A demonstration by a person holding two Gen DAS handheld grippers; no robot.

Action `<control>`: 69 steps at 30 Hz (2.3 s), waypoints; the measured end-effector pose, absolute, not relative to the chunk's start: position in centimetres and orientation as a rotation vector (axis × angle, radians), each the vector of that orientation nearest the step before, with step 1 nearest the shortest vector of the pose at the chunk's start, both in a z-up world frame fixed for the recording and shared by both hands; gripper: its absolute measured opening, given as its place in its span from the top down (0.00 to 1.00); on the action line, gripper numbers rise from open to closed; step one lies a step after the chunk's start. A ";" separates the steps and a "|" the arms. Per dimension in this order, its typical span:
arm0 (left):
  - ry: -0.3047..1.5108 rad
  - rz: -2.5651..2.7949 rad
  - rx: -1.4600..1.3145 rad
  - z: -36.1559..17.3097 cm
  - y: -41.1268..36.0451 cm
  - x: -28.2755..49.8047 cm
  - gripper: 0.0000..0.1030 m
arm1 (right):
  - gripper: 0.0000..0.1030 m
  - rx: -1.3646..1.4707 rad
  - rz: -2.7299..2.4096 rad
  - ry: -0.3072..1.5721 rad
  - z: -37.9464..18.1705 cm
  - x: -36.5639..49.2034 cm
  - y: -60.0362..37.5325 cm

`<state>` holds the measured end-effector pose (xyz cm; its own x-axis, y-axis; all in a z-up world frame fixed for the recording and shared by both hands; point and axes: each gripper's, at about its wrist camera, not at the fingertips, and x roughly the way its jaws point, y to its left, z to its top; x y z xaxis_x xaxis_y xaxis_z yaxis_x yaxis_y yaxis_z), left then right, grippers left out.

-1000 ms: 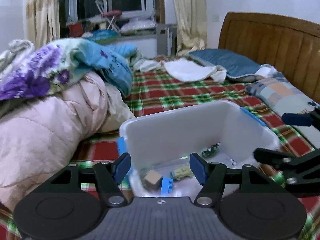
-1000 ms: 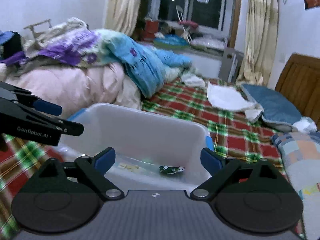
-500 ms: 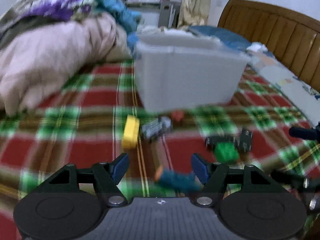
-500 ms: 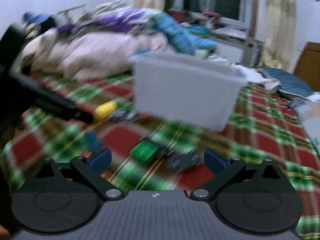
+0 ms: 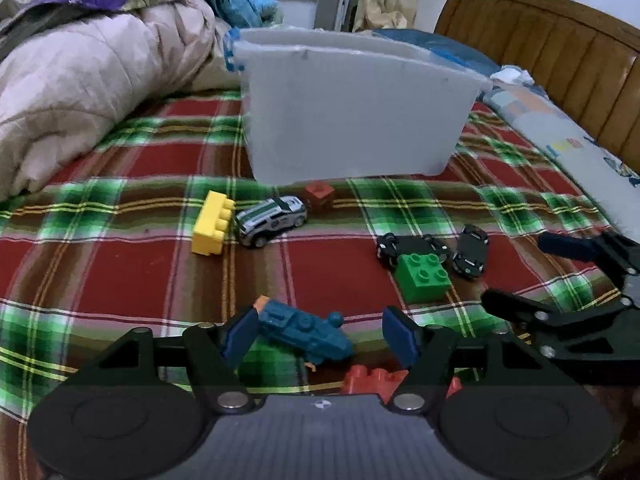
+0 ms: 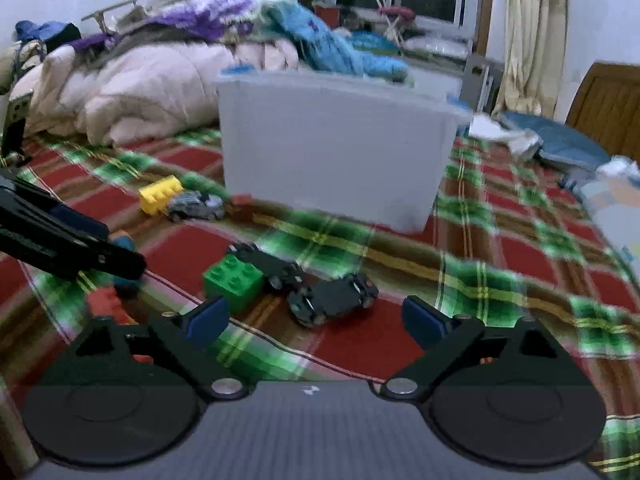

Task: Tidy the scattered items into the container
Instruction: 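Grasp the blue toy figure with the left gripper while the right gripper grasps a black car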

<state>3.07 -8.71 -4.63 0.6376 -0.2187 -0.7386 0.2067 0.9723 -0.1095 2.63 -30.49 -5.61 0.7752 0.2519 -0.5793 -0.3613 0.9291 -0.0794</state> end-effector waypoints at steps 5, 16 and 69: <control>0.892 -0.222 -0.052 -5.8 -8.4 3.2 0.30 | 0.09 -0.147 0.317 0.626 -6.5 3.9 -30.9; 0.885 -0.197 -0.036 -6.6 -9.8 4.2 0.30 | 0.25 -0.124 0.267 0.662 -7.6 5.7 -30.1; 0.798 -0.225 -0.085 -6.6 -8.1 4.1 0.62 | 0.36 0.011 0.189 0.606 -6.4 5.6 -30.6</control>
